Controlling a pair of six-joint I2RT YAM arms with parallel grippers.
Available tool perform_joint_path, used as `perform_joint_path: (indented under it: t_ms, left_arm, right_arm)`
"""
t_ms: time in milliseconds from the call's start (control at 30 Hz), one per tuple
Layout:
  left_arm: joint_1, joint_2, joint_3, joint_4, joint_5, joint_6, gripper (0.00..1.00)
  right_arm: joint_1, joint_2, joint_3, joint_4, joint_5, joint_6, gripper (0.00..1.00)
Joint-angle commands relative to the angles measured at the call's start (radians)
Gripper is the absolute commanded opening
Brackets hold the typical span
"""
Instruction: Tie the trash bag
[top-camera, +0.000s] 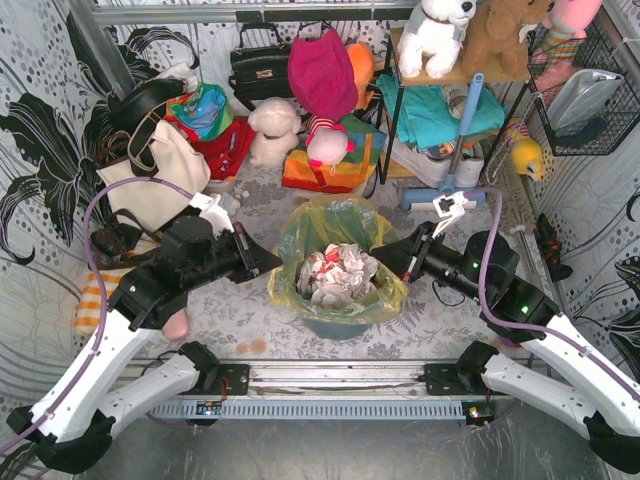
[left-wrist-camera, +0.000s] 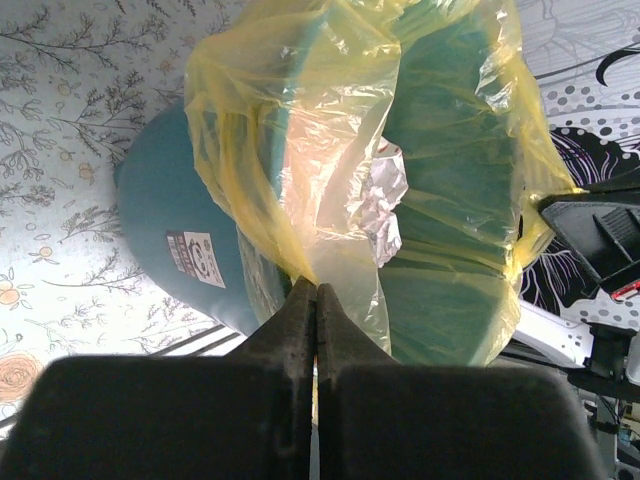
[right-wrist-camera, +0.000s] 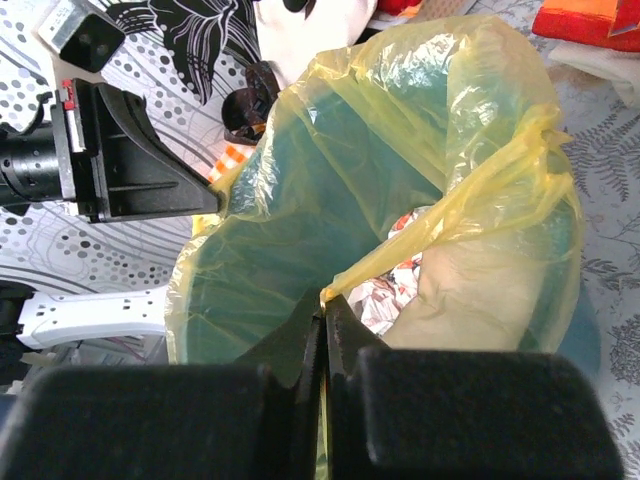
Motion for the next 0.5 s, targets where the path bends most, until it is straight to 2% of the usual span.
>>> perform_joint_path:
  t_ms: [0, 233, 467]
  left_arm:
    - [0.003, -0.028, -0.023, 0.021, 0.039, -0.018, 0.00]
    - [0.004, -0.018, 0.006, 0.024, 0.040, -0.025, 0.00]
    - [0.003, 0.016, 0.111, 0.005, 0.046, 0.003, 0.00]
  right_arm:
    - [0.003, -0.002, 0.000, 0.070, -0.042, 0.079, 0.00]
    - [0.003, 0.095, -0.003, 0.418, -0.139, 0.211, 0.00]
    - [-0.007, 0.210, 0.122, 0.425, -0.090, 0.178, 0.00]
